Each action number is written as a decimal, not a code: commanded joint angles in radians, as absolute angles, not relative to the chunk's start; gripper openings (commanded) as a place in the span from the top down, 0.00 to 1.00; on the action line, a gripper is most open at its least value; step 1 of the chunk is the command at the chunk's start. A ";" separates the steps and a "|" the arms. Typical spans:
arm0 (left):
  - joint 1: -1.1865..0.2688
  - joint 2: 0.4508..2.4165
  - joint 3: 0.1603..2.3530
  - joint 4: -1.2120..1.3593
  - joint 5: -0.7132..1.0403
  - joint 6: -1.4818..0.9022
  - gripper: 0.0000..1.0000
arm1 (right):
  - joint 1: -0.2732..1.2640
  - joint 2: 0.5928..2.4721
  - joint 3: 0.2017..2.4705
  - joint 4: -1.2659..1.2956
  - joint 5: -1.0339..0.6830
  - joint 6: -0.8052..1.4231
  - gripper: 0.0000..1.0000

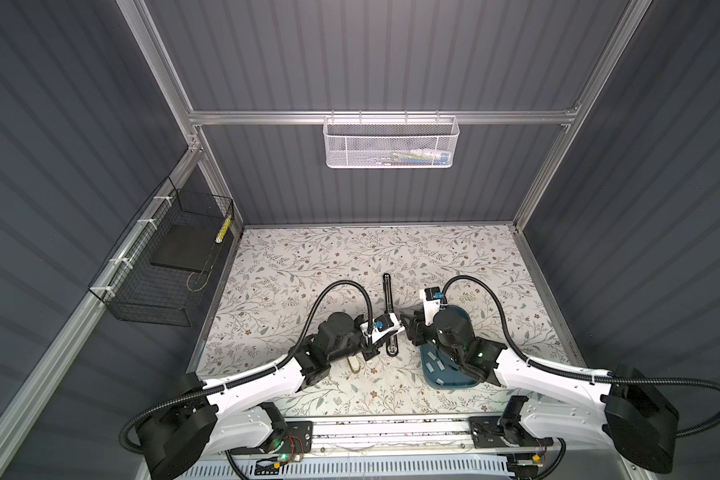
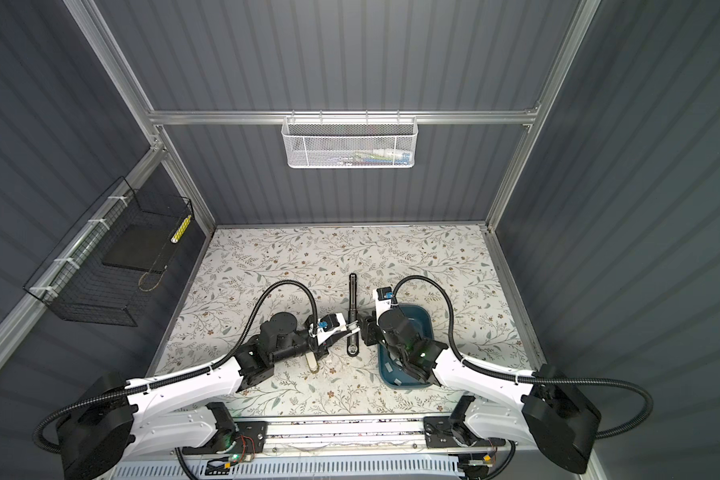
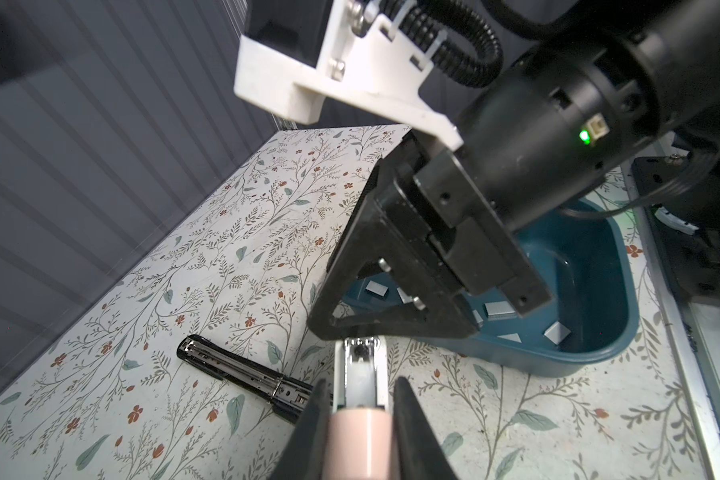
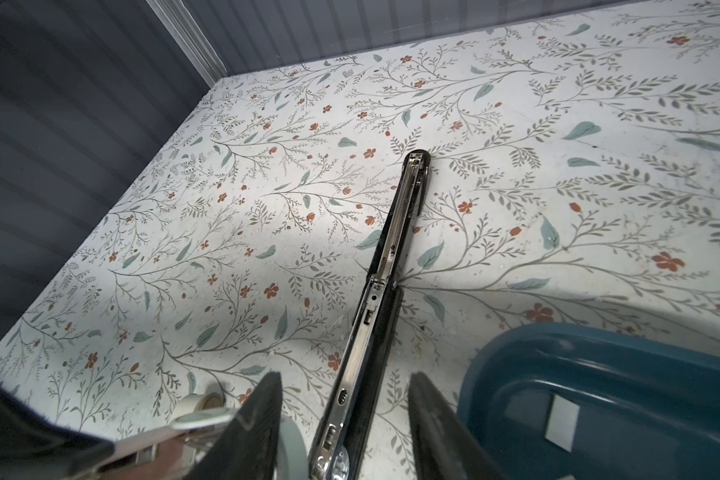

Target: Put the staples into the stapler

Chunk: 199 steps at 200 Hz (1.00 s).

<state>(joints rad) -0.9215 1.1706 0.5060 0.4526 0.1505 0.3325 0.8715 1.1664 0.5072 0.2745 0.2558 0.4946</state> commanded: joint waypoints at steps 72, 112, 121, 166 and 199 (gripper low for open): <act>-0.923 1.124 0.454 0.621 0.083 0.302 1.00 | 0.871 0.995 0.485 0.188 0.241 0.488 0.48; -0.923 1.130 0.466 0.596 0.097 0.309 1.00 | 0.874 0.930 0.497 0.139 0.169 0.495 0.49; -0.923 1.133 0.469 0.590 0.101 0.311 1.00 | 0.875 0.926 0.499 0.140 0.151 0.497 0.49; -0.923 1.164 0.497 0.552 0.108 0.320 1.00 | 0.926 0.898 0.518 0.136 0.132 0.497 0.51; -0.923 1.179 0.514 0.530 0.118 0.323 1.00 | 0.981 0.897 0.535 0.147 0.154 0.489 0.63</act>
